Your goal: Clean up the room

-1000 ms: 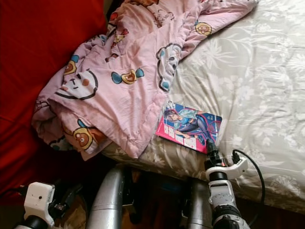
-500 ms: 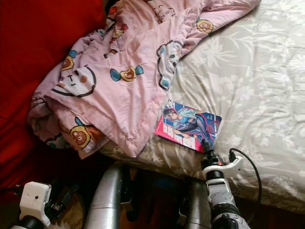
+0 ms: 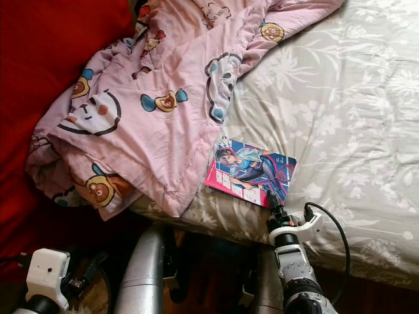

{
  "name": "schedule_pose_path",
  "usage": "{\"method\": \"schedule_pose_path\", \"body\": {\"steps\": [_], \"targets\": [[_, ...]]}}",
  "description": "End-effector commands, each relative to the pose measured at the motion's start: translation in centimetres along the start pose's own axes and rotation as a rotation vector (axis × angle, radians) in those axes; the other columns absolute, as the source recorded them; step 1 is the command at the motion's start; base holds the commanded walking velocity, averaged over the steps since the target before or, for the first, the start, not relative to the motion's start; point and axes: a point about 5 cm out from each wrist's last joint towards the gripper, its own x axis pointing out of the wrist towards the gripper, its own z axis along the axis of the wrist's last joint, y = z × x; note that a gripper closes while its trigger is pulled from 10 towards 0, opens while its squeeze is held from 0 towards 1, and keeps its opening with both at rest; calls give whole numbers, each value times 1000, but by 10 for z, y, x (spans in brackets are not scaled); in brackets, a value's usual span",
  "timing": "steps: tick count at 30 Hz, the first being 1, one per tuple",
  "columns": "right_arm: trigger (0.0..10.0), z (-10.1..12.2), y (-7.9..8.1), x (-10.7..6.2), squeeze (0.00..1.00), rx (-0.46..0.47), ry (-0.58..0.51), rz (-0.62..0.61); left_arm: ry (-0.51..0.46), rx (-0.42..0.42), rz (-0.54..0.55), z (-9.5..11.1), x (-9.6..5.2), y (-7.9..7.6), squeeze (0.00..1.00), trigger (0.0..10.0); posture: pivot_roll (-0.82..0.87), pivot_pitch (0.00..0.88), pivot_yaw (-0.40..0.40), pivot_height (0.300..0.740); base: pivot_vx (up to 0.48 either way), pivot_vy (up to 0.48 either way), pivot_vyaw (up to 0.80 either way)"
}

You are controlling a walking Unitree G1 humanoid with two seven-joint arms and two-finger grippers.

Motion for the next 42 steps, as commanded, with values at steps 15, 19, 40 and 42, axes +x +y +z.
{"method": "schedule_pose_path", "body": {"steps": [15, 19, 40, 42], "targets": [[0, -29, -8, -8, 0, 83, 85, -22, 28, 10, 34, -13, 21, 1, 0, 10000, 302, 392, 89, 605, 0, 0, 0], [0, -15, 2, -3, 0, 109, 14, 79, 0, -2, 53, -11, 32, 1, 0, 10000, 279, 355, 69, 605, 0, 0, 0], [1765, 21, 43, -32, 0, -402, -151, 193, -78, -105, 123, -7, 72, 1, 0, 10000, 126, 225, -2, 605, 0, 0, 0], [10000, 27, 42, -37, 0, -527, -169, 132, -84, -125, 128, -7, 75, 0, 0, 10000, 116, 219, -4, 605, 0, 0, 0]]}}
